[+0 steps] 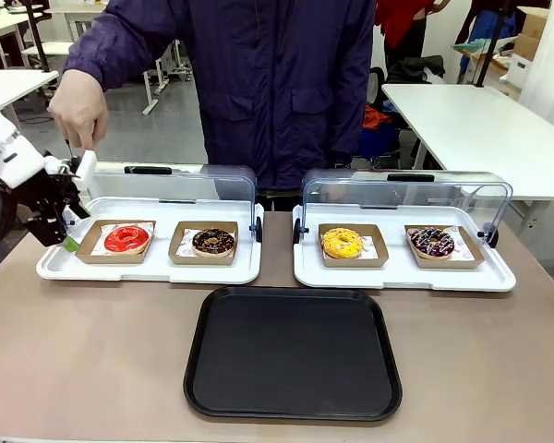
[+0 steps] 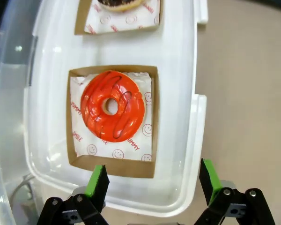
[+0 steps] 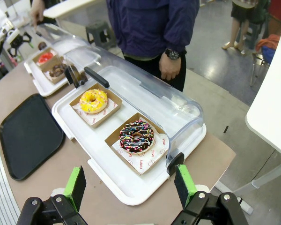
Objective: Move the first donut from the left to the tray.
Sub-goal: Pick up the Paper togo box containing the Donut indicated by the person and place it on the Handle tray.
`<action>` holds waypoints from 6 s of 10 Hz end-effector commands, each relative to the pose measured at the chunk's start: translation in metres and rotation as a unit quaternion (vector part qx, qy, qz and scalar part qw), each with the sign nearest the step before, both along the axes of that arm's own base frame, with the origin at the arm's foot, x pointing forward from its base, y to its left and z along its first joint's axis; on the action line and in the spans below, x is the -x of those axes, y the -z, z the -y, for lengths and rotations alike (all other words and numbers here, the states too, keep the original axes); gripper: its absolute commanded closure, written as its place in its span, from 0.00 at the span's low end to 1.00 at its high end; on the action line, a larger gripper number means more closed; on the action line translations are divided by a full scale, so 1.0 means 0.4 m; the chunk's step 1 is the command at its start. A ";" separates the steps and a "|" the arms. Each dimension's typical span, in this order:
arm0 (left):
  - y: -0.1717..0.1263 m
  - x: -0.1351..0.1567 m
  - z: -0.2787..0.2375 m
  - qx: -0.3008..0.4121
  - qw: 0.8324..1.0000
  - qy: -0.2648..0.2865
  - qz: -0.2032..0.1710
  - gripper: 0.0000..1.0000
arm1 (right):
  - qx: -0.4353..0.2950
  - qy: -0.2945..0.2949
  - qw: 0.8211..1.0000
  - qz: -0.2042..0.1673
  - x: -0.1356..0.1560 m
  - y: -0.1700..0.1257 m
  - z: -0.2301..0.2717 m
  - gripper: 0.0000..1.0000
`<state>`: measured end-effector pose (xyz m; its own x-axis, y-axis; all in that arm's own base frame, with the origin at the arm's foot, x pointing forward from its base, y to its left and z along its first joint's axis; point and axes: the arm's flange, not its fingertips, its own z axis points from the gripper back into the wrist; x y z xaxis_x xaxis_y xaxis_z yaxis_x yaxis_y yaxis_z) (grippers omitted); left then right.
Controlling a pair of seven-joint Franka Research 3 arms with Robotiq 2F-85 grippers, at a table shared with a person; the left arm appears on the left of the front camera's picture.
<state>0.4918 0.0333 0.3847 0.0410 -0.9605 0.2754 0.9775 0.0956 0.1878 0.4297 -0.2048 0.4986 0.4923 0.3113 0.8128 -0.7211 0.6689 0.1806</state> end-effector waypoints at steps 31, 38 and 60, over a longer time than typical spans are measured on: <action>0.039 0.002 0.075 -0.105 0.993 -0.017 0.055 0.99 | -0.006 -0.002 1.000 0.016 0.000 0.003 -0.004 0.00; -0.098 0.256 0.336 -0.130 0.989 0.025 0.068 0.99 | -0.006 -0.002 1.000 0.016 0.000 0.003 -0.004 0.00; 0.125 0.657 0.999 -0.098 0.982 0.133 0.092 0.99 | -0.006 -0.002 1.000 0.016 0.000 0.003 -0.004 0.00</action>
